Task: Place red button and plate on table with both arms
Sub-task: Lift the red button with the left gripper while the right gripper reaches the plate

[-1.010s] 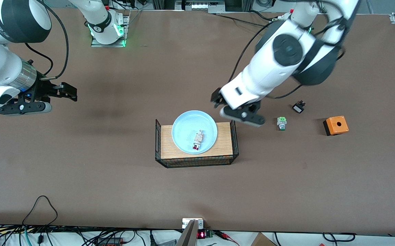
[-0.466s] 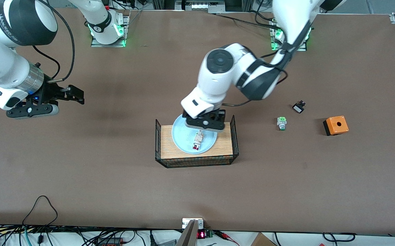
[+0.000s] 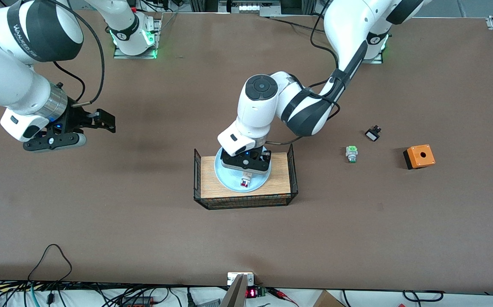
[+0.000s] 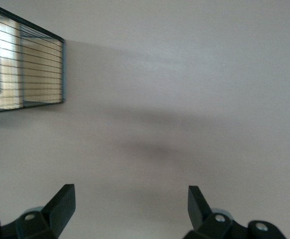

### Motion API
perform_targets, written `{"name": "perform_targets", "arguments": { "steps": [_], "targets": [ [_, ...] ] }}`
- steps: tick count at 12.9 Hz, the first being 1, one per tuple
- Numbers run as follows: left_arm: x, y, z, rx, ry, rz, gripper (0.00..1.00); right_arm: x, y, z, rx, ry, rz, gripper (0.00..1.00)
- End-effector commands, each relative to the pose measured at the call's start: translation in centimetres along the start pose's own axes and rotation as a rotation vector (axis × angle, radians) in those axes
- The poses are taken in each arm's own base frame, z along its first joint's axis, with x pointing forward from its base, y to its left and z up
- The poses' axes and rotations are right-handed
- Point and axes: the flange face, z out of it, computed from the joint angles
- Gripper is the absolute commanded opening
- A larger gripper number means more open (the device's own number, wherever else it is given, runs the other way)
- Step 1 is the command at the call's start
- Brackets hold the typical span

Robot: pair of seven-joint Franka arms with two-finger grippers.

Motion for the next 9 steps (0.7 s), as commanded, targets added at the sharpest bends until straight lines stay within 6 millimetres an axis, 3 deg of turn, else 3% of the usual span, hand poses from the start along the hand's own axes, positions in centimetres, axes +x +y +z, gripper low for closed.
{"name": "perform_targets", "arguments": {
  "steps": [1,2,4,6,8,9],
  "targets": [
    [0.1,0.3,0.3,0.033,0.032,0.043,0.4,0.7,-1.0,0.0,0.091,0.019,0.009,1.0],
    [0.0,0.2,0.3,0.038,0.028,0.044,0.24,0.6,-2.4,0.1,0.086,0.017,-0.024,1.0],
    [0.1,0.2,-0.1,0.039,0.029,0.045,0.17,0.2,-5.1,0.5,0.085,0.011,-0.073,1.0],
    [0.0,0.2,-0.3,0.047,0.021,0.044,0.15,-0.3,-8.3,0.7,0.081,0.009,-0.212,1.0],
    [0.0,0.2,-2.2,0.067,-0.012,0.037,0.14,-0.8,-10.2,0.9,0.064,0.01,-0.33,1.0],
    [-0.1,0.1,-4.3,0.093,-0.035,0.034,0.14,-1.1,-11.0,1.0,0.026,0.008,-0.383,1.0]
  ]
}}
